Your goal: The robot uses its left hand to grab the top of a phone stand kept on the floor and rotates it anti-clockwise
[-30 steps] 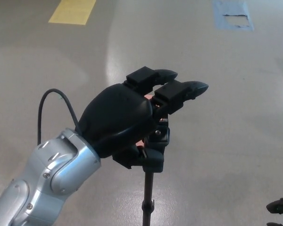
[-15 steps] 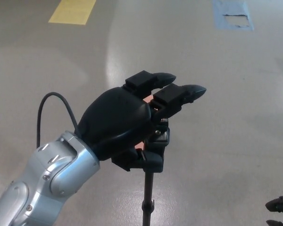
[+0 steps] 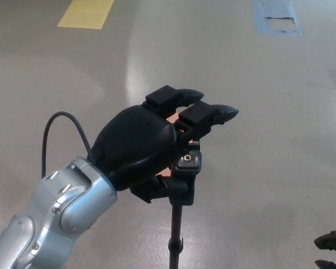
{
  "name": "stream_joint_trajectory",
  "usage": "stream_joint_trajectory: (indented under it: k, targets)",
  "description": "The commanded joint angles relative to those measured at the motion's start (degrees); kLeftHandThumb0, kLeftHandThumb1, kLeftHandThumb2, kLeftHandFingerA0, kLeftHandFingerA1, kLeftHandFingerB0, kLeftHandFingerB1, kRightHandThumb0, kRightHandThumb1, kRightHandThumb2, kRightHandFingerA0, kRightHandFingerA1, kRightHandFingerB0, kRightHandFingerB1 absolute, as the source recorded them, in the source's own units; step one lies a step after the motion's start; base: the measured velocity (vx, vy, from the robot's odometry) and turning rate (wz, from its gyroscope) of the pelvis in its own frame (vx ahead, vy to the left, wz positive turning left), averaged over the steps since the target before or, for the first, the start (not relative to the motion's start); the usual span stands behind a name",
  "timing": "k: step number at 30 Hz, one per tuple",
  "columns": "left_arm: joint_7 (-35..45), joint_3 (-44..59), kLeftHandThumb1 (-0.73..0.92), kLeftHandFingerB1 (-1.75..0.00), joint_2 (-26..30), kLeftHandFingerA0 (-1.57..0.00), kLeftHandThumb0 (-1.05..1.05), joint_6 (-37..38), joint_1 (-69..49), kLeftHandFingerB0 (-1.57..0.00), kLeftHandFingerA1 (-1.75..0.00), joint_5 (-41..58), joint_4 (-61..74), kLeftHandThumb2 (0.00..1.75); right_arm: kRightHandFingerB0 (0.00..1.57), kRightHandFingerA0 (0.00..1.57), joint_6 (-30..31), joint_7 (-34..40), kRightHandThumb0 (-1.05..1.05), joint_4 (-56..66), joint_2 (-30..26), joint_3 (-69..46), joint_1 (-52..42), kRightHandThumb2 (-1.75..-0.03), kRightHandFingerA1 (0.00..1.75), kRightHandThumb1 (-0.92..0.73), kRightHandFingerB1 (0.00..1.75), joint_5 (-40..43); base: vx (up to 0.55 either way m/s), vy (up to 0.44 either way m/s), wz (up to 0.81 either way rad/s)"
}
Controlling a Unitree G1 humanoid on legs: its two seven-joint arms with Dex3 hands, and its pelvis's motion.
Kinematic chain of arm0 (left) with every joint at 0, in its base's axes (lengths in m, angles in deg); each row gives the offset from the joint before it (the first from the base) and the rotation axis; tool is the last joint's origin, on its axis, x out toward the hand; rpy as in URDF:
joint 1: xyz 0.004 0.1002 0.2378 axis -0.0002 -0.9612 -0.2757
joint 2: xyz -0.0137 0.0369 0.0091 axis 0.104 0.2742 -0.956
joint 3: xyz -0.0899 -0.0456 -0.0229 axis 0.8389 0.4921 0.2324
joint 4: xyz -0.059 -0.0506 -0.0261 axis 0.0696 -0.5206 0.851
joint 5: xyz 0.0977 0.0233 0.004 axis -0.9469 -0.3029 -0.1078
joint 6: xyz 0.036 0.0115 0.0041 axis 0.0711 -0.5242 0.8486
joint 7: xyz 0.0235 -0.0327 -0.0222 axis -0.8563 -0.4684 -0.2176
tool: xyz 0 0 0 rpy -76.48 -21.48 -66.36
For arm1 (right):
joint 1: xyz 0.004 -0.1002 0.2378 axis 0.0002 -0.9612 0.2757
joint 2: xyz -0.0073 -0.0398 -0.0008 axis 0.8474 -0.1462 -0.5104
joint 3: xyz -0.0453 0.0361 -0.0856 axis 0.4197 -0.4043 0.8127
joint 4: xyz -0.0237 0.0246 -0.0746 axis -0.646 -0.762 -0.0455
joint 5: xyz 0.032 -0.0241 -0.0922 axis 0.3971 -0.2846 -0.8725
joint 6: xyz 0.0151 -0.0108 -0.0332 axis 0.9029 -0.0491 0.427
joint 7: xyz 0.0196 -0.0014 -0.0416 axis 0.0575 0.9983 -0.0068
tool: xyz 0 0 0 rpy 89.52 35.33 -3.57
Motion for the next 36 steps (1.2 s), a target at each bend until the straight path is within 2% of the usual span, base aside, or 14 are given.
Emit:
stream_joint_trajectory:
  k: [1, 2, 4, 8, 15, 16, 17, 19, 20, 22, 27, 31, 34, 36]
  targets:
    - [-2.99, 0.75, 0.34, -0.47, 0.6, 0.0, -0.26, 2.12, 0.39, 0.0, -0.47, -0.82, -2.51, 0.87, 0.13, 0.36, 0.04, 0.16, -0.4, -0.28, -0.91, 0.21, 0.54, -0.64, 0.4, -0.79, 0.27, -0.56, 0.0, 0.0, 0.0]
    - [-3.44, 0.81, 0.45, -0.34, 0.53, -0.17, -0.47, 2.4, 0.52, -0.15, -0.34, -0.81, -2.98, 0.62, 0.13, 0.38, 0.07, 0.19, -0.39, -0.34, -0.88, 0.21, 0.58, -0.63, 0.41, -0.79, 0.27, -0.56, 0.0, 0.0, 0.0]
    - [-5.13, 1.0, 0.34, -0.49, 0.2, -0.06, -0.24, 3.26, 0.93, -0.06, -0.49, -0.91, -4.69, 0.87, 0.09, 0.28, 0.13, 0.15, -0.46, -0.47, -0.83, 0.1, 0.67, -0.78, 0.46, -0.68, 0.35, -0.46, 0.0, 0.0, 0.0]
    - [-7.21, 1.21, 0.34, -0.49, -0.21, -0.06, -0.22, 4.21, 1.56, -0.06, -0.49, -0.95, -7.06, 0.87, 0.13, 0.34, 0.17, 0.07, -0.4, -0.48, -0.83, 0.01, 0.89, -0.64, 0.4, -0.8, 0.27, -0.4, 0.0, 0.0, 0.0]
    - [-11.09, 1.01, 0.32, -0.5, -0.82, -0.1, -0.21, 5.92, 2.73, -0.09, -0.5, -1.98, -10.85, 0.86, 0.09, 0.29, 0.15, 0.37, -0.47, -0.24, -0.86, 0.44, 1.29, -0.8, 0.47, -0.68, 0.36, -0.9, 0.0, 0.0, 0.0]
    - [-12.07, 0.99, 0.47, -0.32, -0.97, -0.31, -0.37, 6.36, 2.93, -0.26, -0.34, -2.22, -11.42, 0.55, 0.11, 0.29, 0.03, 0.58, -0.47, -0.22, -0.87, 0.58, 1.34, -0.79, 0.47, -0.68, 0.36, -1.07, 0.0, 0.0, 0.0]
    - [-14.04, 0.91, 0.53, -0.34, -1.36, -0.65, -0.33, 7.61, 3.35, -0.41, -0.51, -2.33, -12.7, 0.56, 0.08, 0.27, 0.16, 0.85, -0.46, -0.3, -0.79, 0.69, 1.47, -0.79, 0.45, -0.68, 0.35, -1.24, 0.0, 0.0, 0.0]
    - [-15.75, 0.83, 0.53, -0.34, -1.69, -0.65, -0.33, 8.95, 3.72, -0.41, -0.51, -2.15, -13.93, 0.56, 0.08, 0.27, 0.57, 0.95, -0.46, -0.43, -0.66, 0.66, 1.64, -0.79, 0.45, -0.68, 0.35, -1.26, 0.0, 0.0, 0.0]
    - [-16.67, 0.82, 0.51, -0.46, -1.8, -0.92, -0.39, 9.52, 3.86, -0.47, -1.13, -2.29, -14.42, 0.73, 0.12, 0.33, 0.46, 1.04, -0.4, -0.48, -0.66, 0.63, 1.64, -0.65, 0.39, -0.79, 0.26, -1.27, 0.0, 0.0, 0.0]
    - [-19.4, 0.66, 0.59, -0.4, -2.14, -1.11, -0.27, 11.08, 4.41, -0.68, -0.94, -2.95, -15.89, 0.59, 0.06, 0.26, 0.5, 1.14, -0.46, -0.56, -0.63, 0.41, 1.69, -0.8, 0.45, -0.66, 0.33, -1.13, 0.0, 0.0, 0.0]
    - [-21.35, 0.17, 0.62, -0.45, -2.43, -0.96, -0.3, 11.81, 5.08, -0.85, -1.16, -4.24, -16.89, 0.59, 0.07, 0.26, 1.18, 1.14, -0.46, -0.64, -0.48, -0.07, 1.98, -0.8, 0.45, -0.66, 0.32, -0.76, 0.0, 0.0, 0.0]
    - [-22.01, -0.17, 0.61, -0.46, -2.37, -1.0, -0.31, 11.57, 5.33, -0.88, -1.05, -5.22, -16.88, 0.59, 0.07, 0.26, 1.13, 0.98, -0.46, -0.62, -0.44, -0.29, 2.29, -0.8, 0.46, -0.66, 0.32, -0.68, 0.0, 0.0, 0.0]
    - [-22.48, -0.39, 0.62, -0.49, -2.46, -0.93, -0.31, 11.57, 5.49, -0.93, -1.26, -5.46, -17.35, 0.58, 0.11, 0.34, 1.08, 0.53, -0.39, -0.86, -0.36, -1.09, 2.56, -0.65, 0.41, -0.77, 0.23, 0.03, 0.0, 0.0, 0.0]
    - [-22.71, -0.37, 0.59, -0.5, -2.5, -0.89, -0.3, 11.57, 5.56, -0.93, -1.36, -5.41, -17.31, 0.59, 0.06, 0.28, 1.16, 0.36, -0.46, -0.74, -0.42, -1.01, 2.9, -0.81, 0.48, -0.65, 0.31, -0.18, 0.0, 0.0, 0.0]
